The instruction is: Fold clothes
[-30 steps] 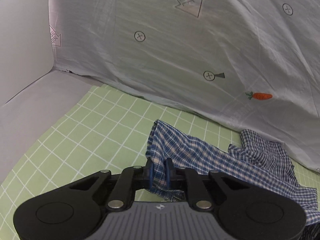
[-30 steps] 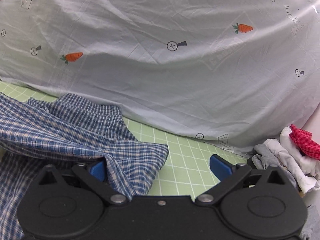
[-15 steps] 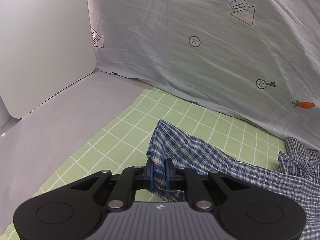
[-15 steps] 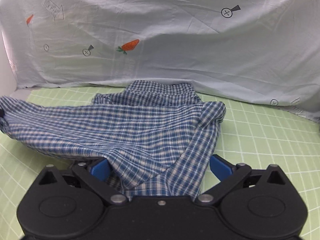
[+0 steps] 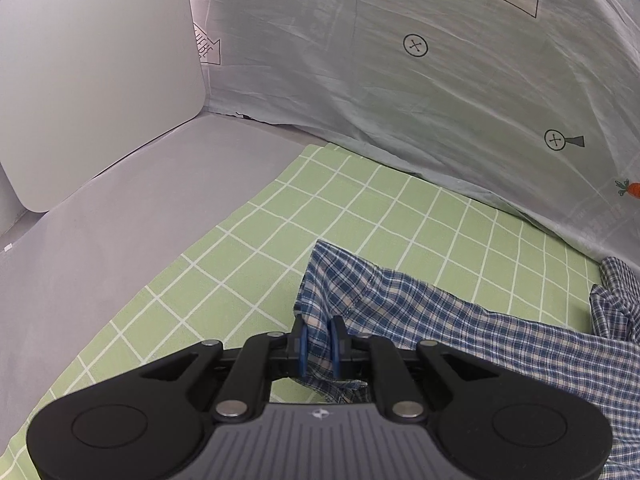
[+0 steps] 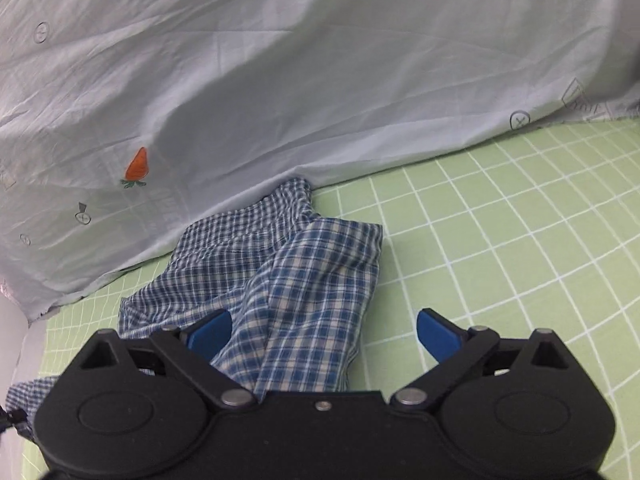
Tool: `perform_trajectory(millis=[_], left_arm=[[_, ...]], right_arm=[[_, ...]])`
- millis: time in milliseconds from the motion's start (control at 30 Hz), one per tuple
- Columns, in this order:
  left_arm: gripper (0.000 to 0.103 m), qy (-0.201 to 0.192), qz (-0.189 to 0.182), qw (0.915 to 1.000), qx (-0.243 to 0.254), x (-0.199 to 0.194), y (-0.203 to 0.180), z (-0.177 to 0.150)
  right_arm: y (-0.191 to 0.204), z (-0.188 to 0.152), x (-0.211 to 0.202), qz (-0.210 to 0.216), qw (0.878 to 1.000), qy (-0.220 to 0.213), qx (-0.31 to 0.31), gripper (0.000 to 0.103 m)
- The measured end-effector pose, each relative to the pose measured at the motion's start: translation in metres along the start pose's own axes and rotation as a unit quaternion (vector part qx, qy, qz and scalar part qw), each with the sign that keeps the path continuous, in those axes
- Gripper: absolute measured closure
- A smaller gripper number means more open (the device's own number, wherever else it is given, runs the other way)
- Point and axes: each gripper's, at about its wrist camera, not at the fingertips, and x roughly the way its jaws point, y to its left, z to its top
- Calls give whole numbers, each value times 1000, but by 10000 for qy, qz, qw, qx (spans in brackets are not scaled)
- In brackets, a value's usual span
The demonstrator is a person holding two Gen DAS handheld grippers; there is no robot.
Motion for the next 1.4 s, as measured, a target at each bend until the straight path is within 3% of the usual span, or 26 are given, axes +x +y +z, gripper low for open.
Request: perform_trajectory(millis=[100, 167, 200, 233, 367, 500, 600, 667, 700, 733, 900, 1000, 1067, 1167, 1233, 1300, 1400], left_arm=[[90, 91, 20, 9999, -52, 4, 2, -3], [90, 105, 0, 9999, -45, 5, 1, -4], [90, 107, -14, 9999, -36, 5, 0, -5], [90, 109, -29, 9999, -27, 5, -1, -5], [91, 116, -88, 9999, 8, 5, -3, -7], [92, 251, -72, 9997, 28, 13, -8, -12], [92, 324, -40, 9994, 72, 16, -10, -14], [92, 292, -122, 9995, 90, 13, -10, -13], [92, 255, -193, 9994, 96, 11, -10, -13], [92, 214, -270, 9993, 107, 8, -11, -12], [92, 48, -814, 9964, 216, -14, -35, -13], [92, 47, -1443, 9885, 446, -33, -65, -22], [96, 140, -1953, 9789, 590, -45, -88, -31], [95, 425, -2699, 9562, 1049, -62, -131, -58], [90, 569, -2880, 9457, 1396, -69, -157, -79], [53, 687, -2780, 9415, 1776, -73, -175, -96], [27, 585, -2443, 9492, 1894, -78, -170, -101]], right_arm=[[-10, 5, 21, 140, 9990, 174, 383, 30], [-11, 7, 32, 147, 9983, 292, 479, 63], [-11, 8, 36, 169, 9981, 326, 495, 91], [-11, 11, 39, 218, 9983, 289, 464, 100], [-3, 30, 40, 75, 10000, -1, 32, 100], [-10, 36, 57, -151, 9996, 218, -80, 100], [-6, 34, 57, -299, 9987, 237, -349, 93], [-3, 34, 46, -554, 9974, 108, -458, 58], [-3, 34, 39, -688, 9964, 24, -505, 33], [-3, 33, 31, -803, 9952, -75, -556, 16], [-2, 11, -7, -1103, 9909, -171, -755, 7], [-4, -11, -31, -1228, 9900, -136, -679, 5], [-7, -26, -44, -1255, 9905, -59, -565, 5], [-11, -44, -56, -1286, 9909, 65, -395, 4], [-13, -54, -62, -1283, 9912, 121, -286, 4], [-10, -56, -65, -1247, 9918, 160, -234, 2], [5, -54, -70, -1159, 9922, 66, -461, 1]])
